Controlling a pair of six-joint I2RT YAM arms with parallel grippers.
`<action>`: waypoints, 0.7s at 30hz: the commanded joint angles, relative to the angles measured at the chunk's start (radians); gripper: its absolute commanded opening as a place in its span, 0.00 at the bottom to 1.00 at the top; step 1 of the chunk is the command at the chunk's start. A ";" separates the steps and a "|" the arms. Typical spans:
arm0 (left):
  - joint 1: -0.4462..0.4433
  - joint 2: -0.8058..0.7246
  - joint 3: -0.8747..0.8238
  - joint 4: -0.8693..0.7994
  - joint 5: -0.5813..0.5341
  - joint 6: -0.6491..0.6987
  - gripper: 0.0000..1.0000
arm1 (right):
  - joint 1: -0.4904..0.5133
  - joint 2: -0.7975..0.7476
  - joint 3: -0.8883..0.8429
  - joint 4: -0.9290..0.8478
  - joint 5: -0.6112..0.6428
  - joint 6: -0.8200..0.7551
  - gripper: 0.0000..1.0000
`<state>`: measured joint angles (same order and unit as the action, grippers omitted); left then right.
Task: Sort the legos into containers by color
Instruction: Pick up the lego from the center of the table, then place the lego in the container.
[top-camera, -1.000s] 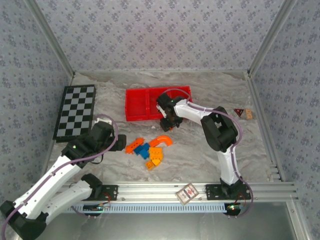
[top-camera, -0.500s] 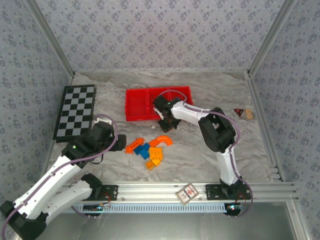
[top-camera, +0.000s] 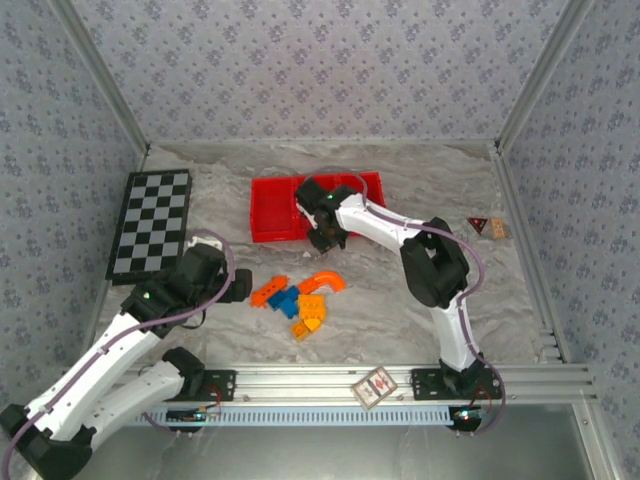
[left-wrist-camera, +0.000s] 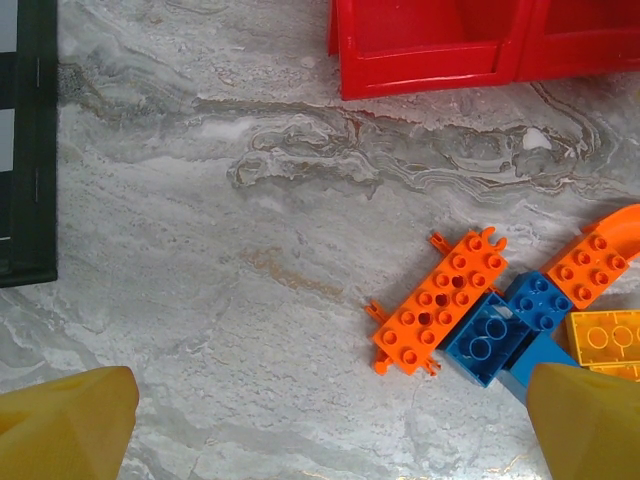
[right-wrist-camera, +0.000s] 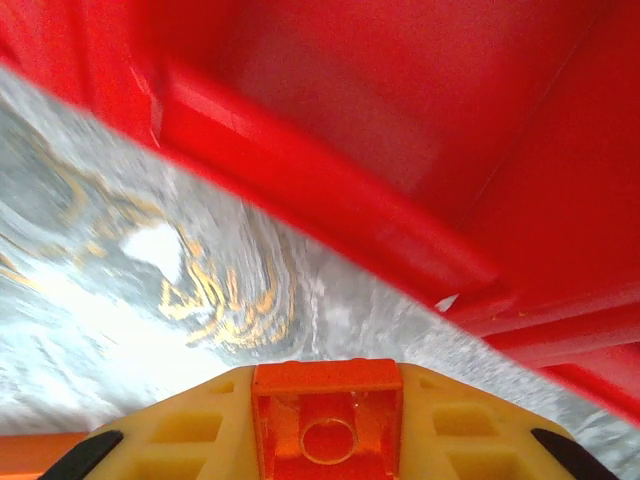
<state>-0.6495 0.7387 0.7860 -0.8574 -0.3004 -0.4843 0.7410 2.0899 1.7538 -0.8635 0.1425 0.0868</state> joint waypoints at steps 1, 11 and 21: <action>-0.007 -0.017 0.010 -0.004 -0.003 -0.008 1.00 | -0.014 -0.037 0.124 -0.043 0.023 0.045 0.30; -0.008 -0.035 0.008 -0.002 -0.003 -0.008 1.00 | -0.079 0.187 0.455 -0.074 -0.041 0.116 0.29; -0.013 -0.039 0.007 -0.001 -0.008 -0.009 1.00 | -0.097 0.288 0.569 -0.098 -0.082 0.141 0.42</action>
<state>-0.6552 0.7074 0.7860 -0.8574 -0.3008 -0.4843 0.6418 2.3882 2.2837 -0.9215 0.0811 0.2073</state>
